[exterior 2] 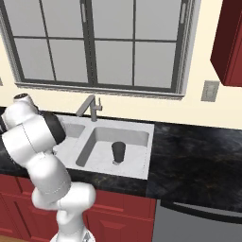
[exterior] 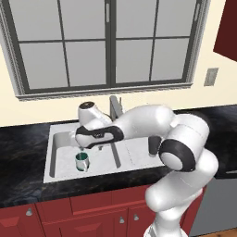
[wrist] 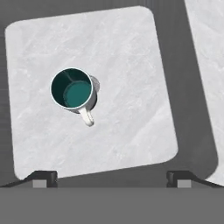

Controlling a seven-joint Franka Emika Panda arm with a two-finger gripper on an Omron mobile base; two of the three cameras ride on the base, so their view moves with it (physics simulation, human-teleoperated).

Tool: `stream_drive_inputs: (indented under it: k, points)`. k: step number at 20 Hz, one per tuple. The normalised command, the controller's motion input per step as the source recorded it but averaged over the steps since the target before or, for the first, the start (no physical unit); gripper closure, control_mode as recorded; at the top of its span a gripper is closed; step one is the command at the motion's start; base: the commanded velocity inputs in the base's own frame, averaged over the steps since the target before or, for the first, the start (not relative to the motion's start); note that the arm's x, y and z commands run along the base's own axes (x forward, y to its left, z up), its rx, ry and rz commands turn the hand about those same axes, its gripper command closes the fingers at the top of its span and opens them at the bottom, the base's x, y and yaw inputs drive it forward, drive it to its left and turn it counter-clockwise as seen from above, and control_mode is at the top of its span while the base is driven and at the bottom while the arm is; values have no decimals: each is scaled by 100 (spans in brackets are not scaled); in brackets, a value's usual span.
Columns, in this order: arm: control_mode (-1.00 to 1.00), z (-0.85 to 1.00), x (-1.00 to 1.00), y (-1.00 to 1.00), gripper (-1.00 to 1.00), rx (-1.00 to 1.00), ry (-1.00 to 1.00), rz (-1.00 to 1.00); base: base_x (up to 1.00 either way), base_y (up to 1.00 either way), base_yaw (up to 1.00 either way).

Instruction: Move any existing items from the left basin to the right basin for drying. Then move the mug from the counter to the left basin of the sink for washing.

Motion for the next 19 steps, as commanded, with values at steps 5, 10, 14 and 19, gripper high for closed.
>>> stream_drive_inputs:
  k: [5, 10, 14, 19]
  points:
    - [-100, 52, -38, -26, -100, 0, -2, 0, 0, 0, 0]
    - [-100, 51, -52, -17, -100, 0, -3, 0, 0, 0, 0]
    - [-100, 53, -58, -10, -100, 0, -5, 0, 0, 0, 0]
    - [-100, 52, -66, -7, -100, 0, -7, 0, 0, 0, 0]
